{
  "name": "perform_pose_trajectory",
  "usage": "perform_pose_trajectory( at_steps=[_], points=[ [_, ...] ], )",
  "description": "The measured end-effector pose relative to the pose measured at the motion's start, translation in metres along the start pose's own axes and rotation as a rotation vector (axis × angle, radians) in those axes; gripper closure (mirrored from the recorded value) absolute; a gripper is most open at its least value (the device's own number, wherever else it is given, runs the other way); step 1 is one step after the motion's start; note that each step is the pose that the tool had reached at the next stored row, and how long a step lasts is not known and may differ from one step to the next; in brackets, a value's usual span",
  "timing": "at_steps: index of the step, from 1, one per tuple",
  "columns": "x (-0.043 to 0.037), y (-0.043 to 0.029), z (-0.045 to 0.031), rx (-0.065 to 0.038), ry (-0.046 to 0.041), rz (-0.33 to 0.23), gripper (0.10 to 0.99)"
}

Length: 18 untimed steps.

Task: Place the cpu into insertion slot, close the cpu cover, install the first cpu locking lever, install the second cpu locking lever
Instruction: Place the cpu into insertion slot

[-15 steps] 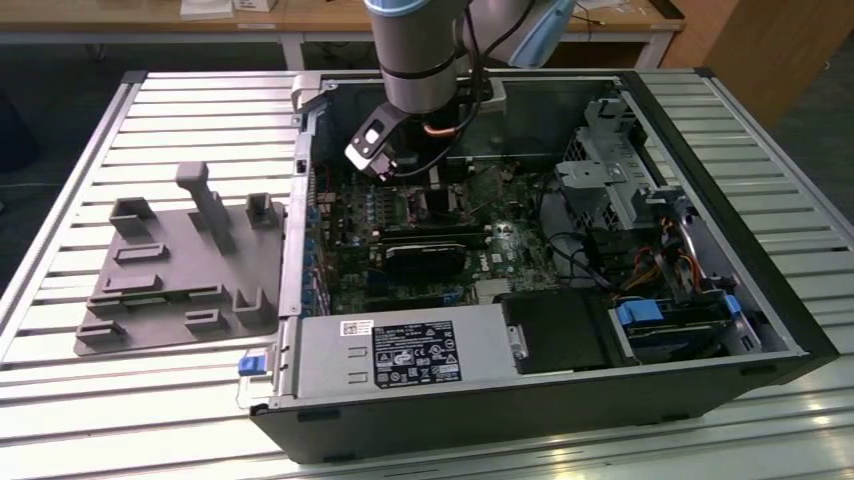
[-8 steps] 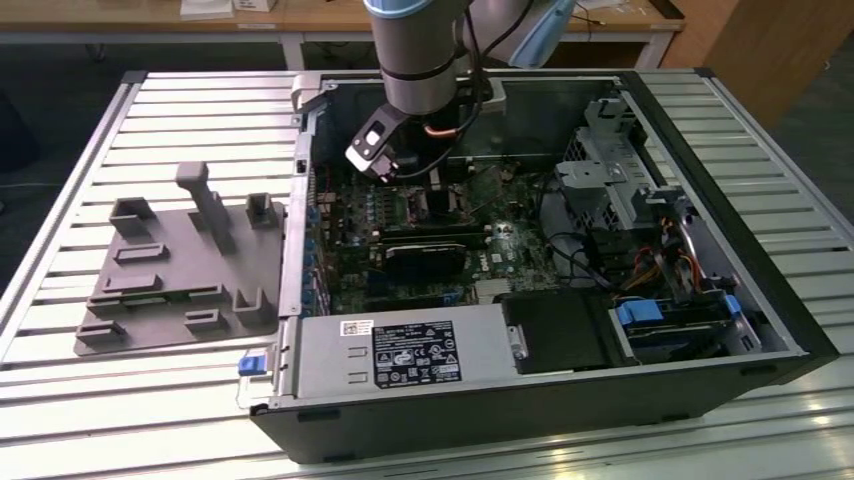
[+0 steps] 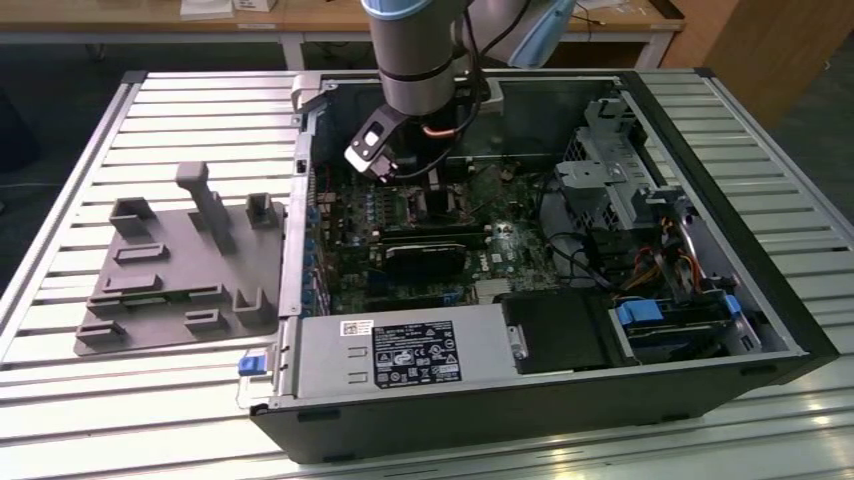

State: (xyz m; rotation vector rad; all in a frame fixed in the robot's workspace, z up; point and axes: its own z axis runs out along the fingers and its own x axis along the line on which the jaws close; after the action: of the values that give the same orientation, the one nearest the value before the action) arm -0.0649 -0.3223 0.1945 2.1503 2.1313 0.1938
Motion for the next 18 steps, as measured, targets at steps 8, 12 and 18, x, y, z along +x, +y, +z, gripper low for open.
perform_pose_trajectory(
  at_steps=[8,12,18],
  points=[
    [0.0005,-0.0006,0.0032,0.0,-0.0004,0.006,0.545],
    [0.0015,-0.0008,0.004,0.0,-0.0006,0.005,0.545],
    [0.0014,-0.0012,0.0059,0.0,-0.0013,0.007,0.545]
  ],
)
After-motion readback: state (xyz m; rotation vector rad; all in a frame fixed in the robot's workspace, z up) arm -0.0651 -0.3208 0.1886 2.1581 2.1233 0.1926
